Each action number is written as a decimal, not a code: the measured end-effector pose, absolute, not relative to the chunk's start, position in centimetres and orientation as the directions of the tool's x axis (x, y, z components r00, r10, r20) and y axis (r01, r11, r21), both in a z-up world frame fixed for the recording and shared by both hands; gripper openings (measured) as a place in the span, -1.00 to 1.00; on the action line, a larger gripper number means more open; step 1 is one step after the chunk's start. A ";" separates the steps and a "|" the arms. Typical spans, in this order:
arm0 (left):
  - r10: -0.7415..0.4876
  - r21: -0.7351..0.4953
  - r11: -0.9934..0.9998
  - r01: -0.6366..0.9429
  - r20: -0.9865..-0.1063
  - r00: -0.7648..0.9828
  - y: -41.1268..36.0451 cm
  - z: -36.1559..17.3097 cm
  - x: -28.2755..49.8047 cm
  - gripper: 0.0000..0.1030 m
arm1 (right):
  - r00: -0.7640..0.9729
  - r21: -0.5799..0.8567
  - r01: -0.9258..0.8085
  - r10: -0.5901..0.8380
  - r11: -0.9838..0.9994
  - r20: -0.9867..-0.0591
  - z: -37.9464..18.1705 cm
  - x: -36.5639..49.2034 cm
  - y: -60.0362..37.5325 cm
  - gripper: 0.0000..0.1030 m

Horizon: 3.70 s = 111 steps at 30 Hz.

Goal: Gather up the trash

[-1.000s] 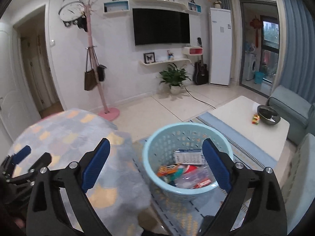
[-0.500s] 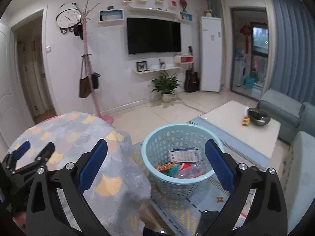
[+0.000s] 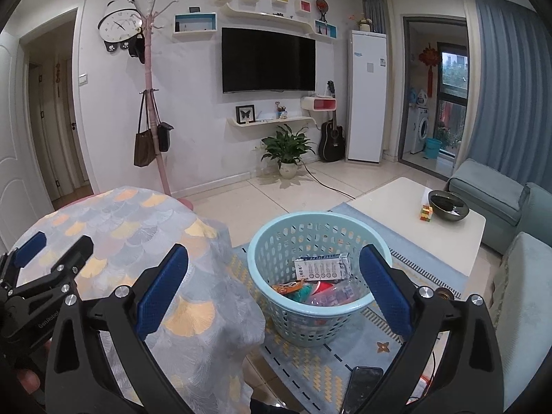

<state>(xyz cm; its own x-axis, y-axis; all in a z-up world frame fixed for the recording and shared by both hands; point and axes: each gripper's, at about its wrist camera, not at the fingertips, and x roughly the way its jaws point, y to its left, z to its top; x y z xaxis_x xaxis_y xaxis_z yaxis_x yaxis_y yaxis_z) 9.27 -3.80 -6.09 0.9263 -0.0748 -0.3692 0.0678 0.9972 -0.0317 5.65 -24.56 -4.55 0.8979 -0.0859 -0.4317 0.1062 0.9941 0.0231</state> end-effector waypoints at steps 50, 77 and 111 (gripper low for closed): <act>-0.092 -0.001 0.995 0.098 -0.341 0.936 -4.5 -6.6 8.9 0.85 | 0.918 0.058 0.091 -0.061 0.994 -0.393 -4.1 4.9 -24.7 0.84; -0.088 -0.012 0.996 0.090 -0.346 0.934 -4.5 -6.3 8.9 0.85 | 0.911 0.064 0.081 -0.048 0.995 -0.409 -4.8 5.4 -24.5 0.84; -0.047 0.002 0.999 0.051 -0.359 0.932 -5.5 -4.7 7.7 0.85 | 0.907 0.033 0.103 -0.080 0.994 -0.414 -4.4 6.0 -24.6 0.84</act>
<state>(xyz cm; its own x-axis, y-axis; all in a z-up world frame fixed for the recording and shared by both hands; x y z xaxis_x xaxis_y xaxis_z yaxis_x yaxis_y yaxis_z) 7.67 -5.49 -4.69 0.9320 -0.0465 -0.3594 0.0507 0.9987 0.0021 6.00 -24.58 -4.37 0.9066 -0.0804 -0.4142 0.1031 0.9941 0.0329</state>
